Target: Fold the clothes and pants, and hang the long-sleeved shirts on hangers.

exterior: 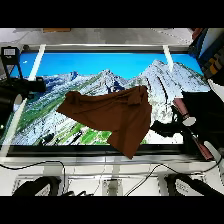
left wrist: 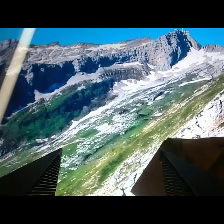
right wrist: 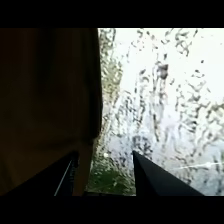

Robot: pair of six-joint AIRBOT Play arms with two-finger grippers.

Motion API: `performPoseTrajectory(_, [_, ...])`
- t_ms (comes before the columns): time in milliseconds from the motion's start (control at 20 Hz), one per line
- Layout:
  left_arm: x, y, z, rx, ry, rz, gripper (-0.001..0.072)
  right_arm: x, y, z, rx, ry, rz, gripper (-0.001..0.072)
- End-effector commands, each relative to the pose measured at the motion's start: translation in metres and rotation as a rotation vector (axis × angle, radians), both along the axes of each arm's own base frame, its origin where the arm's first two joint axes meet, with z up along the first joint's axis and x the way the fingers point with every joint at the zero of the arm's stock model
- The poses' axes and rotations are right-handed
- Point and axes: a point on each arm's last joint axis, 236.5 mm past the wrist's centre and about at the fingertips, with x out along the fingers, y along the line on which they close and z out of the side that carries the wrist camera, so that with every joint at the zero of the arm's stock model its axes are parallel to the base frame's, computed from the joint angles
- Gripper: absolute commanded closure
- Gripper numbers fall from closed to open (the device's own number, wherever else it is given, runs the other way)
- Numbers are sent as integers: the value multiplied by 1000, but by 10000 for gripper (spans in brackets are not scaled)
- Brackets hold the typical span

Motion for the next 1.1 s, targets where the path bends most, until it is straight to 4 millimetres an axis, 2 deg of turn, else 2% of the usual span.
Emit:
performPoseTrajectory(0, [0, 1, 0, 3, 0, 1, 12, 13, 12, -5, 146, -3, -37, 333])
performPoseTrajectory(150, [1, 1, -3, 4, 9, 1, 12, 13, 22, -18, 212, 27, -46, 332])
performPoseTrajectory(250, [4, 1, -12, 6, 28, 4, 13, 18, 39, -13, 314, 8, -38, 333])
performPoseTrajectory(300, [7, 5, -21, 4, 49, 16, 14, 21, 42, -10, 336, -11, -31, 354])
performPoseTrajectory(350, [7, 11, -33, -5, 84, 41, 30, 23, 43, -10, 335, -26, -20, 408])
performPoseTrajectory(400, [4, 19, -50, -22, 134, 87, 155, 22, 42, -11, 332, -25, -16, 408])
performPoseTrajectory(450, [-1, 29, -68, -30, 194, 130, 238, 20, 43, -10, 333, -24, -5, 466])
performPoseTrajectory(550, [-8, 40, -102, -84, 297, 189, 238, 19, 45, -9, 335, -39, 24, 675])
performPoseTrajectory(600, [-11, 41, -119, -153, 338, 219, 239, 19, 46, -8, 333, -47, 37, 697])
performPoseTrajectory(700, [-13, 34, -152, -361, 406, 255, 239, 17, 47, -7, 341, -43, 43, 697])
performPoseTrajectory(750, [-12, 24, -166, -471, 445, 225, 239, 16, 48, -7, 345, -41, 46, 697])
performPoseTrajectory(850, [-5, -1, -181, -710, 482, 115, 239, 14, 50, -5, 357, -36, 54, 697])
performPoseTrajectory(900, [0, -5, -184, -796, 474, 60, 230, 13, 51, -4, 361, -34, 57, 697])
performPoseTrajectory(1000, [1, 2, -197, -839, 486, 19, 70, 13, 51, -4, 362, -34, 58, 697])
performPoseTrajectory(1050, [-3, 10, -207, -820, 512, 32, 68, 13, 51, -4, 362, -34, 57, 697])
